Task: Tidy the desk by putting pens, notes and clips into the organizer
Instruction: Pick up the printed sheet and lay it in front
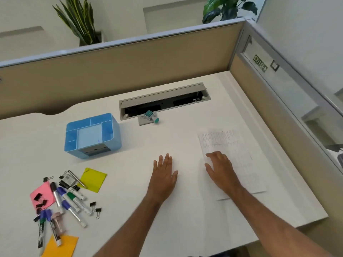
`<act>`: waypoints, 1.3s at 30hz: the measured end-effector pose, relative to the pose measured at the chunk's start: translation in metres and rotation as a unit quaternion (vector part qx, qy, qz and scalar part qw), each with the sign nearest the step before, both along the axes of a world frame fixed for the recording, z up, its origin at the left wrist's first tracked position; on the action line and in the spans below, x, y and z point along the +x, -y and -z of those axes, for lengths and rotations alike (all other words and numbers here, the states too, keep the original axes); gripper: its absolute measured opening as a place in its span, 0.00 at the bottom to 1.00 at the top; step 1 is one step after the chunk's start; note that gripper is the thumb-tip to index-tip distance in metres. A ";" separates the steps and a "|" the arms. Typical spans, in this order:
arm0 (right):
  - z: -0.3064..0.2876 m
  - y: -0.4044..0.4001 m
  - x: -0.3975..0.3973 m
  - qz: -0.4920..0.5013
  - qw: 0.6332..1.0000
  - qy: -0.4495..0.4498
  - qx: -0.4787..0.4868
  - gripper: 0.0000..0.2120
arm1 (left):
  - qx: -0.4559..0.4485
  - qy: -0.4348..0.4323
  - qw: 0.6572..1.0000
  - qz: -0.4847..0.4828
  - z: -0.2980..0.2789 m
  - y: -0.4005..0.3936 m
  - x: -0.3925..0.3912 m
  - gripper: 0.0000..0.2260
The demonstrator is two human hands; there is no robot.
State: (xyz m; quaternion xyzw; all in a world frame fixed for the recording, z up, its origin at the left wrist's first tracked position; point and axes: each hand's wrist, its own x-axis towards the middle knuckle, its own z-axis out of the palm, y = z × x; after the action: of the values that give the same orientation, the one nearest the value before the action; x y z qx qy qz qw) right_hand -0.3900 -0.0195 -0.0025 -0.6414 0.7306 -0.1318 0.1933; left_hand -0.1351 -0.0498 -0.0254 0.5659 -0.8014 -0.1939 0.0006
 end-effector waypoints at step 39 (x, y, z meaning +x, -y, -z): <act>-0.013 0.009 -0.096 0.072 0.950 0.303 0.010 0.05 | 0.126 -0.159 0.967 -0.156 -0.006 -0.029 -0.084 0.30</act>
State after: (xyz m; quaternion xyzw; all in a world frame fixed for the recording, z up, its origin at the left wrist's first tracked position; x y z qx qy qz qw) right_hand -0.4857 -0.0282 0.0101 -0.5148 0.6835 -0.3264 0.4016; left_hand -0.2196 -0.0207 -0.0197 0.6411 -0.6620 -0.3782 0.0875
